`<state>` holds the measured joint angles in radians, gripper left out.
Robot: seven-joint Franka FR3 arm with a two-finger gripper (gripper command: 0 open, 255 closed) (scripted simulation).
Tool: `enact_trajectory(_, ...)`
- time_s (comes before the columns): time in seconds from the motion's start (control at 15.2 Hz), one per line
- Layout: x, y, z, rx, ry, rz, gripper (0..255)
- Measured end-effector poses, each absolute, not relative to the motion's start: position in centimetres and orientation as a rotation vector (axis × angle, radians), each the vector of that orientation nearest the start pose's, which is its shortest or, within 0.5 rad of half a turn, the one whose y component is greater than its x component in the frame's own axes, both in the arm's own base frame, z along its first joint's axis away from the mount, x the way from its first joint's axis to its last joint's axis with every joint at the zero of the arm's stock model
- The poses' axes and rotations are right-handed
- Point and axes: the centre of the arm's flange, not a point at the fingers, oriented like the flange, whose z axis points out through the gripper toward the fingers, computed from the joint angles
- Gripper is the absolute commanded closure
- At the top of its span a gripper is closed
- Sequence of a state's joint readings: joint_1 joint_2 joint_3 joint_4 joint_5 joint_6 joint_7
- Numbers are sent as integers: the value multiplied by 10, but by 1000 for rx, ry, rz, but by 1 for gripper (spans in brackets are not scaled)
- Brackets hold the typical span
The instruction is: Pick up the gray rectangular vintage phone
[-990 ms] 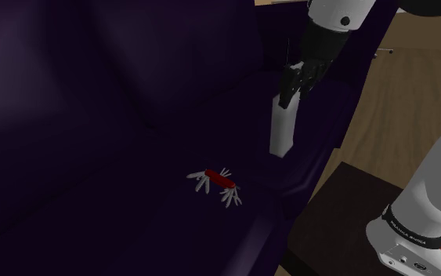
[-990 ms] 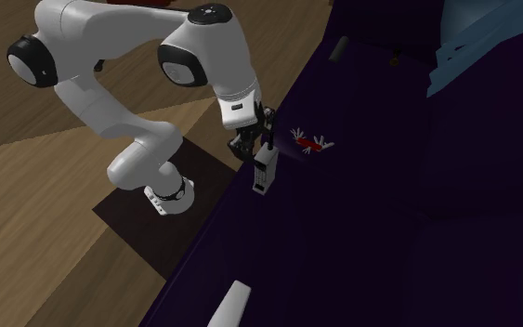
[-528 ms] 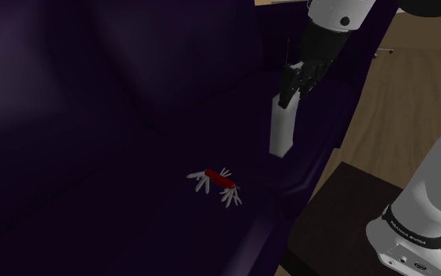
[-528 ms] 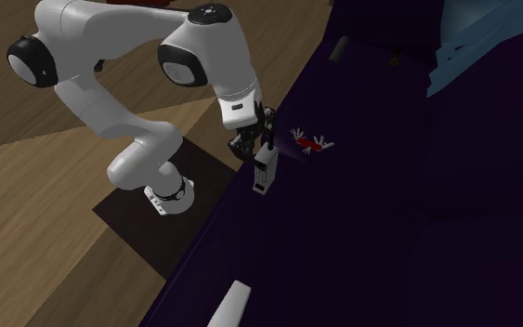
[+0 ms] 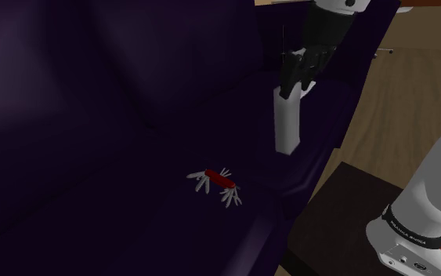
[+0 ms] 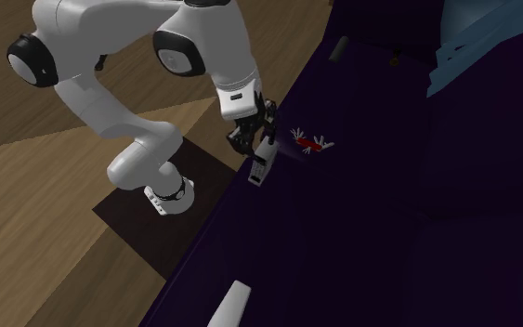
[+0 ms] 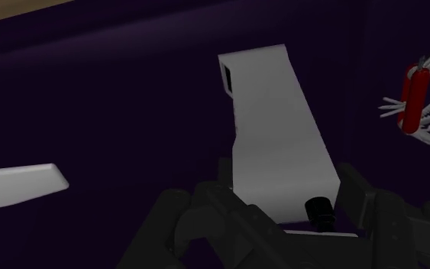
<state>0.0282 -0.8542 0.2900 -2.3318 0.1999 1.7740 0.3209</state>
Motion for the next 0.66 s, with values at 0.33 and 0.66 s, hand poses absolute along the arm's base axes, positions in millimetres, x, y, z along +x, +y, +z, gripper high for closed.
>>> enact_trajectory(0.33, 288, 149, 654, -3053, 126, -412, 255)
enact_trajectory(0.66, 286, 149, 680, -3053, 126, -412, 255)
